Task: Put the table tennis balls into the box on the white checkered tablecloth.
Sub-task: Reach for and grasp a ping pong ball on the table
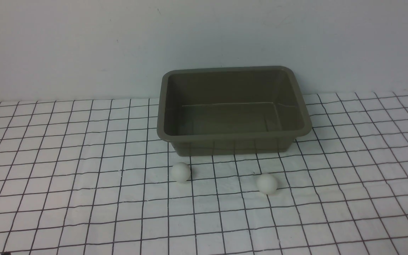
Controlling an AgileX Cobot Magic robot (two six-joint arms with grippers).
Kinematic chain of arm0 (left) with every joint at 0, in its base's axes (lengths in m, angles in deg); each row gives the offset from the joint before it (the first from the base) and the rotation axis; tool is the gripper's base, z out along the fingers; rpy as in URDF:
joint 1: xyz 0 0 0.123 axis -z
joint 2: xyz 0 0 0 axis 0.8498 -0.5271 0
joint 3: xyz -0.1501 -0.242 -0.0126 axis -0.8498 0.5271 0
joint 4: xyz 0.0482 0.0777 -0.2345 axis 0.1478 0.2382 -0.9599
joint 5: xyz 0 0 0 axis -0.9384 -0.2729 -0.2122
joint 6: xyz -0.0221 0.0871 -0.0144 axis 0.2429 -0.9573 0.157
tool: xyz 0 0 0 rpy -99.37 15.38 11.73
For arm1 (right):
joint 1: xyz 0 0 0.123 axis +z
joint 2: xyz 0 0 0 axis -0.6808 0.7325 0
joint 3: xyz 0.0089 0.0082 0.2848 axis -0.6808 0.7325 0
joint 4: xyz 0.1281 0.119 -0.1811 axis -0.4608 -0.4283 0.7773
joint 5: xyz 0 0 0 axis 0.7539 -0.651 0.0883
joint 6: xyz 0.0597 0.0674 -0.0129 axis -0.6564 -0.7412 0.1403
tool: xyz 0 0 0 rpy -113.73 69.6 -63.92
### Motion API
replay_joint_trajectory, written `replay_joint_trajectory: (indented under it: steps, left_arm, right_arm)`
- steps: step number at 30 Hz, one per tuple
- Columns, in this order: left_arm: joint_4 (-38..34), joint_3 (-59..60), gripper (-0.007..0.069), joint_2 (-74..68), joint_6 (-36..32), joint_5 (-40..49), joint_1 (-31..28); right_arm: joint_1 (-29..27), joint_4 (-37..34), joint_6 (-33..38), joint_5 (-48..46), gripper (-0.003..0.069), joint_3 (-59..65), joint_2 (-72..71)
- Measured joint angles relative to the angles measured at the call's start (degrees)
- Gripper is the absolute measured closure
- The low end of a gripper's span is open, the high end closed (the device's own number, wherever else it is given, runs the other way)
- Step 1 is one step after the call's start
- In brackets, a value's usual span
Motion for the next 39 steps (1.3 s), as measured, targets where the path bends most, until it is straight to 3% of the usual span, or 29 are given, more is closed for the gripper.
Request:
replay_joint_trajectory:
  steps: [7, 13, 22, 39]
  left_arm:
    - [0.00, 0.00, 0.0188, 0.00, 0.00, 0.00, 0.06]
    - [0.00, 0.00, 0.0188, 0.00, 0.00, 0.00, 0.06]
    - [0.00, 0.00, 0.0188, 0.00, 0.00, 0.00, 0.06]
    - [0.00, 0.00, 0.0188, 0.00, 0.00, 0.00, 0.06]
  right_arm:
    - [0.00, 0.06, -4.00, 1.18, 0.0323, -0.25, 0.00]
    - [0.00, -0.08, -5.02, 0.35, 0.0323, -10.19, 0.00]
    - [0.00, -1.96, -5.07, -10.80, 0.0323, -22.07, 0.00]
    - [0.00, -2.80, -5.07, -12.26, 0.0323, -22.85, 0.00]
